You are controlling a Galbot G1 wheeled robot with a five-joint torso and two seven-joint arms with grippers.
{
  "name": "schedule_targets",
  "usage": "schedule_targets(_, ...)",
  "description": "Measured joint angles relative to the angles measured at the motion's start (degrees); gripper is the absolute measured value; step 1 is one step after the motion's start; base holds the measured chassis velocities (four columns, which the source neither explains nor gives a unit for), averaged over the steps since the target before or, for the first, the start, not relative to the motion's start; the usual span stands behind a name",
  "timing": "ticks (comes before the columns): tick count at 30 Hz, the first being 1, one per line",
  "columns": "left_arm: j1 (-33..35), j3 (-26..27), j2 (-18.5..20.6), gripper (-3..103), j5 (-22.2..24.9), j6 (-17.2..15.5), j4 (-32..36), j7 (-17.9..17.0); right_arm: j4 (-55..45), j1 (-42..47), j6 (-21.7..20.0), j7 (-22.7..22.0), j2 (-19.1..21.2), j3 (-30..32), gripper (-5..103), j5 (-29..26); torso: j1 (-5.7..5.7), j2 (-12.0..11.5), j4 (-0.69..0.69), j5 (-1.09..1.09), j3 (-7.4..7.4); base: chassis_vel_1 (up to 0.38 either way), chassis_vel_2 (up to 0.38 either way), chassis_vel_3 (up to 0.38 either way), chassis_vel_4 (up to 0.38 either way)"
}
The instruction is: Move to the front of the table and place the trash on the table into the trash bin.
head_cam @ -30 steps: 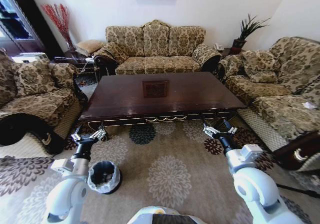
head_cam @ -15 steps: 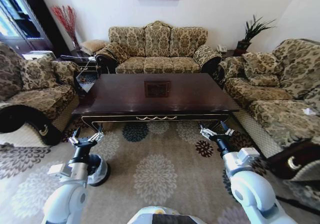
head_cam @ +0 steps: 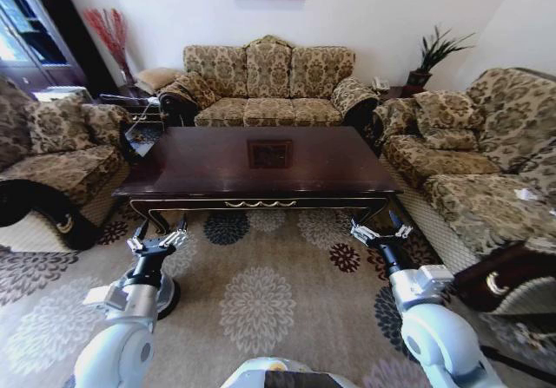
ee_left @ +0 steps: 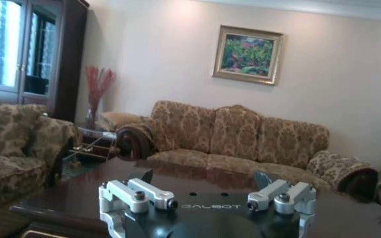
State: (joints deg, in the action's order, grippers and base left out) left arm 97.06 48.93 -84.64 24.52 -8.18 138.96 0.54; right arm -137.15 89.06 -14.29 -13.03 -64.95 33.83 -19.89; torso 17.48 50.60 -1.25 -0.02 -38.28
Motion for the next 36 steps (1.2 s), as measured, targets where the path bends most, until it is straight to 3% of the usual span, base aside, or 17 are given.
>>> schedule_targets(7, 0.9, -1.0, 0.9, 100, 2.1, -2.8, 1.2, 1.5, -1.1, 3.3, -0.5, 2.5, -3.4, 2.7, 100, 3.0, 0.00, 0.0, 0.01, 0.04, 0.00, 0.000, 0.000, 0.000, 0.000)
schedule_targets(14, 0.2, -1.9, 0.9, 100, 0.9, -5.5, 1.6, 0.0, -1.9, 5.4, -1.0, 4.2, -5.9, 4.9, 100, 4.6, -0.01, 0.0, 0.01, 0.01, 0.00, 0.000, 0.000, 0.000, 0.000)
schedule_targets(36, 0.0, -1.9, 1.0, 100, 0.5, -5.6, 1.5, -0.3, -2.0, 5.3, -1.1, 4.1, -5.8, 4.9, 100, 4.5, 0.00, 0.0, 0.00, 0.02, 0.00, 0.000, 0.000, 0.000, 0.000)
